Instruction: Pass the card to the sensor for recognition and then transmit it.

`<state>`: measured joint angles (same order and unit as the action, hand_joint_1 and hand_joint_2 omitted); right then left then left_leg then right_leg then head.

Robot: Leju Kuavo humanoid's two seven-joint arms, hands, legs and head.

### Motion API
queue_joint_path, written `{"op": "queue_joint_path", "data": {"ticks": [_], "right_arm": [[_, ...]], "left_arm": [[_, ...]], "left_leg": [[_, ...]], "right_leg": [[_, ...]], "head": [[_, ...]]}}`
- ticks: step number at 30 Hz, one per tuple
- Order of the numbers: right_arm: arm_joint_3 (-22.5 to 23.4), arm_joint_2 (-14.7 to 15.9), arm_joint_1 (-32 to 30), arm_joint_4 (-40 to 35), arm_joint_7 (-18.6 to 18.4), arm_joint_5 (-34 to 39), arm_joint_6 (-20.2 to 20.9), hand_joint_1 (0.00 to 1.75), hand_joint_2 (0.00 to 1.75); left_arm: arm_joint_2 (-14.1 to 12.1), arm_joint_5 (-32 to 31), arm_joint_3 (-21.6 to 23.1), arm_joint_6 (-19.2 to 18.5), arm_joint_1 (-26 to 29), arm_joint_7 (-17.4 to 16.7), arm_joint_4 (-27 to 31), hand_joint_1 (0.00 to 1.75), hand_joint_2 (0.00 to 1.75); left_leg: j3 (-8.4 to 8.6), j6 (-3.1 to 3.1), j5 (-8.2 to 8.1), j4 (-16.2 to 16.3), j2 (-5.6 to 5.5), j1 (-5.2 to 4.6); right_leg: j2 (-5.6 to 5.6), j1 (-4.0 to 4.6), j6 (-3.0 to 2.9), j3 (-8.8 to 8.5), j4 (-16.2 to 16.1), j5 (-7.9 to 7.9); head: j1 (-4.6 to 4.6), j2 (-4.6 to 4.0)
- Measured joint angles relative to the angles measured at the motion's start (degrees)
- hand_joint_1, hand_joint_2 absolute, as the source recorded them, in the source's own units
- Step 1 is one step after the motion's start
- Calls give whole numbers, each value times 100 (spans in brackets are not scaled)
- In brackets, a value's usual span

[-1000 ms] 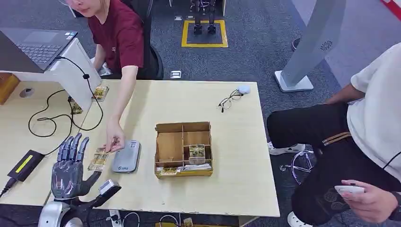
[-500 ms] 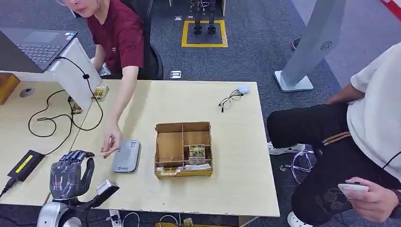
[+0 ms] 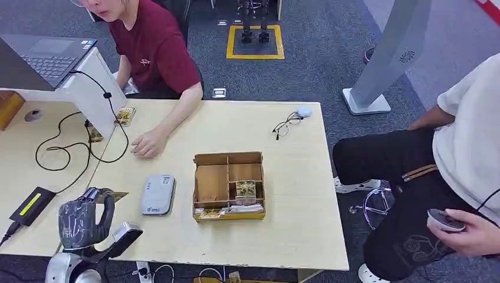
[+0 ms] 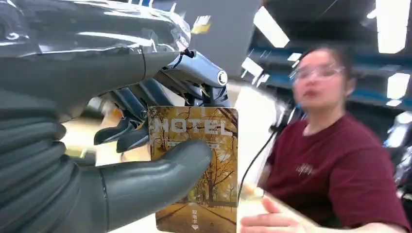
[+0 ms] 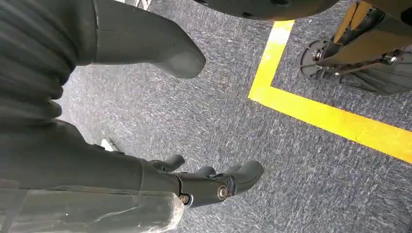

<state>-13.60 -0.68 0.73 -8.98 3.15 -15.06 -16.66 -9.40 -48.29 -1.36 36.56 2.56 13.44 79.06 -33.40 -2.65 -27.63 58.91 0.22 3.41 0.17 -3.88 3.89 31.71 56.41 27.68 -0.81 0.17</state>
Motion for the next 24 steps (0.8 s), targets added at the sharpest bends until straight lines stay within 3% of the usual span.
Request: {"op": "queue_joint_path", "data": {"ticks": [6, 8, 13, 17, 24], "right_arm": [[9, -22, -1, 0, -26, 7, -68, 0, 175], [15, -28, -4, 0, -26, 7, -85, 0, 175], [33, -37, -3, 0, -17, 4, -103, 0, 175], [42, -46, -3, 0, -17, 4, -127, 0, 175], [52, -68, -3, 0, -52, 4, -186, 0, 175]], "left_arm": [[129, 2158, 9, -2123, -2, -212, 256, 175, 175], [184, 2737, 13, -2570, -1, -284, 359, 175, 175], [247, 3046, 15, -2773, -1, -310, 531, 175, 175], [282, 3954, 68, -3186, -3, -540, 627, 175, 175], [284, 4283, 496, -3186, -153, -975, 645, 175, 175]], "left_leg": [[0, 0, 0, 0, 1, 0], [0, 0, 0, 0, 2, 0], [0, 0, 0, 0, 1, 0], [0, 0, 0, 0, 2, 0], [1, 0, 0, 1, 1, 0]], "right_leg": [[2, 0, 0, 0, 0, 0], [2, 0, 0, 1, 0, -1], [2, 0, 0, 1, 0, 0], [2, 0, 0, 3, 0, 0], [2, 0, 0, 0, 0, -1]], "head": [[0, 0], [0, 0], [-4, 0], [-2, 0], [-2, 0]]}}
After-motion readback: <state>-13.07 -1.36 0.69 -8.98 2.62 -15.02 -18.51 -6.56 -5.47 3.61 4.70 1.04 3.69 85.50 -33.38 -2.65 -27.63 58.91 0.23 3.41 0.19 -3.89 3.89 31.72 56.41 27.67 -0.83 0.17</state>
